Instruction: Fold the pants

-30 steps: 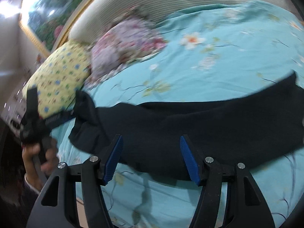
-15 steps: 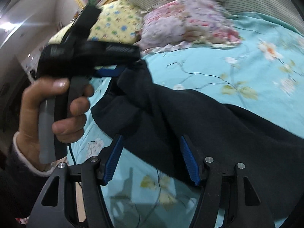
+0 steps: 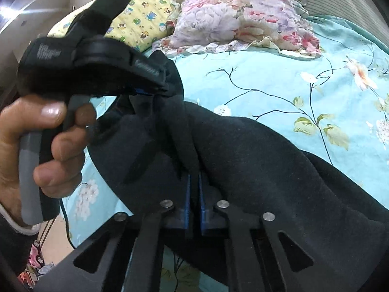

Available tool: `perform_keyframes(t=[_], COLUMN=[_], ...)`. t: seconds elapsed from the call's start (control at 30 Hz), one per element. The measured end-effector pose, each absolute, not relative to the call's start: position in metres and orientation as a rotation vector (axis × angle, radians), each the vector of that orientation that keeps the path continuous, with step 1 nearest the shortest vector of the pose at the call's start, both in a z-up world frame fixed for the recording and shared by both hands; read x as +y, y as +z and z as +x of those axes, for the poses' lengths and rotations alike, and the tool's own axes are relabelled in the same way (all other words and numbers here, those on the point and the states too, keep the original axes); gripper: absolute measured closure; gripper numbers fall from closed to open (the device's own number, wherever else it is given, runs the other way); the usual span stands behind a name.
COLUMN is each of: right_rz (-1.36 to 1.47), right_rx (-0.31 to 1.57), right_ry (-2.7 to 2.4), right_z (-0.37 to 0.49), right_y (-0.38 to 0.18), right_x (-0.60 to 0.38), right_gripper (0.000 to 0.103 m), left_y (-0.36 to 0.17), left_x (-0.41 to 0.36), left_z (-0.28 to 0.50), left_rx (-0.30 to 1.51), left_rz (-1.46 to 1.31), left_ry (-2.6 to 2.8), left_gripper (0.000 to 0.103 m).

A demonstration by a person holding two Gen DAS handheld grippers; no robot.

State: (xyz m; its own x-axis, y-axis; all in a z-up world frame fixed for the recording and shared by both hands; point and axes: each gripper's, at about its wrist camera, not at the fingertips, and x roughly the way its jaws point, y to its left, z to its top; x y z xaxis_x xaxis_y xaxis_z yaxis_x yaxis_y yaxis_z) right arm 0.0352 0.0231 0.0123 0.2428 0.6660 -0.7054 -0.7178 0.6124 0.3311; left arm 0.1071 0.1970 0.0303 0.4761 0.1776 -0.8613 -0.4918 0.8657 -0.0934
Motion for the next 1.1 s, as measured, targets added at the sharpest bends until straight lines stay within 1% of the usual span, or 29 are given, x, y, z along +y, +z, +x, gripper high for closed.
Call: perform_keyframes(t=[0.2, 0.43, 0.73, 0.9, 1.1], right_rz=[-0.088, -0.199, -0.296, -0.339, -0.389], right_rx=[0.901, 0.845, 0.847, 0.855, 0.862], right_ry=[1.001, 1.096, 1.106, 1.091, 1.066], right_z=[0.020, -0.014, -0.031, -0.032, -0.036], right_y=[0.025, 0.040, 0.036, 0.030, 0.025], right_x=[0.020, 0.037, 0.051, 0.056, 0.059], right_gripper=[0.097, 0.097, 0.097, 0.097, 0.097], left_y=[0.050, 0.044, 0.011, -0.006, -0.015], left_x=[0.220, 0.242, 0.265, 0.273, 0.273], left_z=[0.049, -0.014, -0.061, -0.068, -0.077], left_rx=[0.816, 0.722, 0.708, 0.722, 0.725], left_rz=[-0.572, -0.699, -0.811, -0.847, -0.863], left_ry=[0.336, 0.344, 0.353, 0.348, 0.327], left_gripper=[0.098, 0.098, 0.098, 0.098, 0.097])
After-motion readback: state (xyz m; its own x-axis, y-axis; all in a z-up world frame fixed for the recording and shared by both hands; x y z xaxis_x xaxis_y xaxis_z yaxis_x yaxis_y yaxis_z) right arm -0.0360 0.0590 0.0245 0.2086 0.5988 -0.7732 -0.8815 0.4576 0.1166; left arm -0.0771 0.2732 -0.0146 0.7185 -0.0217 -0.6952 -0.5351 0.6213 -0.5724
